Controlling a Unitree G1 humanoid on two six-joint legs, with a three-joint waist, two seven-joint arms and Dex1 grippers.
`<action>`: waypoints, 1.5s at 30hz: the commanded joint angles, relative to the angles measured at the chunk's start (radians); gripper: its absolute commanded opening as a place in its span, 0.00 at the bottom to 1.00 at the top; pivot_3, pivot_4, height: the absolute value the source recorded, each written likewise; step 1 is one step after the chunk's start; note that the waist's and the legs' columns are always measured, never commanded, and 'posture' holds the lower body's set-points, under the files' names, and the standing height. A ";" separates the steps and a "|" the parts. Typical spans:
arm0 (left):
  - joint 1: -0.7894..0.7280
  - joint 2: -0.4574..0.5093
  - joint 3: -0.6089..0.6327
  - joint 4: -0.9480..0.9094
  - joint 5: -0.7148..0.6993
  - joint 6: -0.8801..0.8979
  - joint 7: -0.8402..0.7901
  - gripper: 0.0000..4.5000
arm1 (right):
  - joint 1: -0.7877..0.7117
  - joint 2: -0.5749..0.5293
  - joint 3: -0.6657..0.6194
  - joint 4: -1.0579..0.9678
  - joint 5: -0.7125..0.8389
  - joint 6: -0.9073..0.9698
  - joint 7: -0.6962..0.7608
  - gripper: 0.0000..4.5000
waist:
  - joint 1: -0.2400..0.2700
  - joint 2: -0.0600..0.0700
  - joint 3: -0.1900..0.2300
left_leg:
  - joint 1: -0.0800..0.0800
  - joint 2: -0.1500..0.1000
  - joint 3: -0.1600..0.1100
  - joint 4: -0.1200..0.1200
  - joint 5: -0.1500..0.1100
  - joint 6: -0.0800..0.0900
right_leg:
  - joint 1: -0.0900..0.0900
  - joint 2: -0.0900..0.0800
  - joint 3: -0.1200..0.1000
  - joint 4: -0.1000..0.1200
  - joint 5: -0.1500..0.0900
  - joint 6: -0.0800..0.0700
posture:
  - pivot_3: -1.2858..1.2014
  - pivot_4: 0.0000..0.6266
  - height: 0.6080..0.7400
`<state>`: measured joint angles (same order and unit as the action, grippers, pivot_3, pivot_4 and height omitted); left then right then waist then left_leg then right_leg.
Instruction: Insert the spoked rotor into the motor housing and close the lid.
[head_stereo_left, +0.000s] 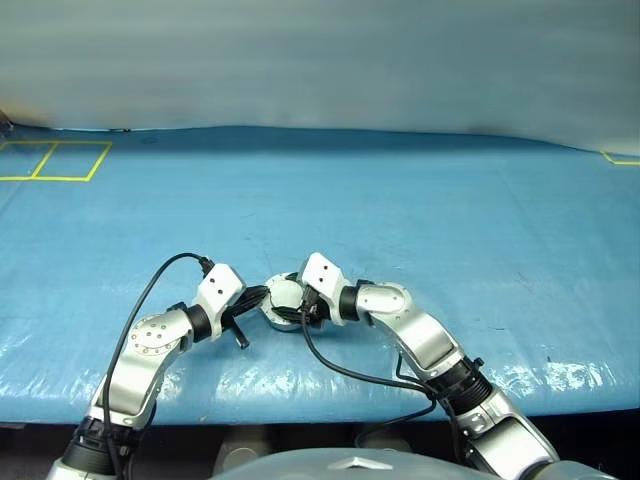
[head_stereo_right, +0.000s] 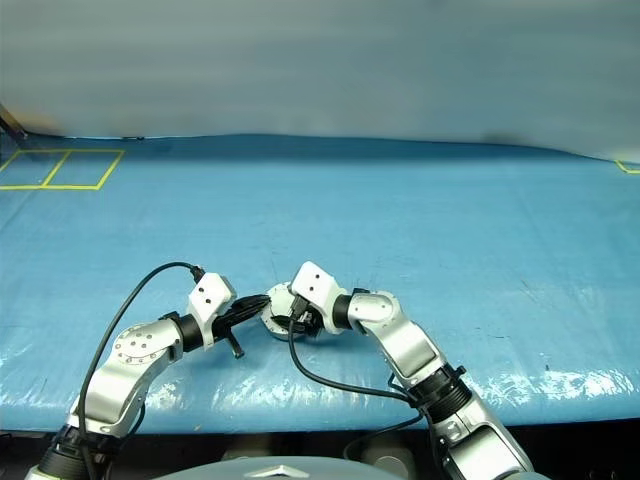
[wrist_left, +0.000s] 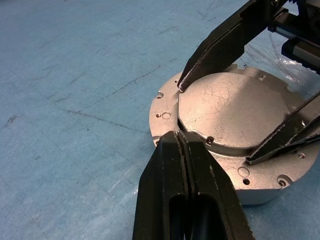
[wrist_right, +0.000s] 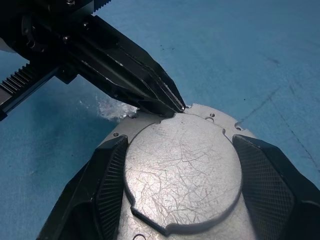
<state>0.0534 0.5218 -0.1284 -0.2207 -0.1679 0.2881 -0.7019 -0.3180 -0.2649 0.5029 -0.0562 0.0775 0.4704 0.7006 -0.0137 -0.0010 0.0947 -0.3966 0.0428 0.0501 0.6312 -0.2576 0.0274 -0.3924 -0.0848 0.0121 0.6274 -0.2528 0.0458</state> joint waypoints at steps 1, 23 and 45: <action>0.023 -0.004 -0.053 0.024 0.012 0.016 -0.025 0.01 | 0.065 -0.016 0.025 0.121 -0.035 0.086 -0.018 0.67 | 0.000 0.000 -0.001 | 0.000 0.000 0.000 0.000 0.000 0.000 | 0.000 0.000 0.000 0.000 0.000 0.000 | 0.52 0.24 1.00; -0.009 -0.015 -0.044 0.018 0.019 0.015 -0.014 0.00 | 0.139 0.098 -0.186 -0.041 0.183 -0.144 0.017 0.99 | 0.003 -0.001 0.015 | -0.004 -0.003 0.000 -0.002 0.001 0.001 | -0.003 -0.006 -0.007 -0.001 0.000 0.000 | 0.52 0.24 1.00; 0.024 -0.001 -0.031 -0.006 0.017 0.011 -0.014 0.00 | 0.246 0.066 -0.539 -0.097 0.813 0.773 -0.171 0.99 | 0.003 -0.001 0.021 | -0.013 -0.003 -0.005 0.001 0.002 0.002 | -0.002 -0.001 -0.028 -0.001 0.001 0.002 | 0.52 0.24 1.00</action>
<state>0.0481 0.5157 -0.1223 -0.2462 -0.1606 0.2748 -0.6995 -0.0905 -0.1950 -0.0739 -0.1520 0.8962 1.2132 0.5310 -0.0108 -0.0016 0.1153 -0.4098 0.0397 0.0447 0.6327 -0.2552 0.0297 -0.3937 -0.0830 -0.0158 0.6267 -0.2517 0.0487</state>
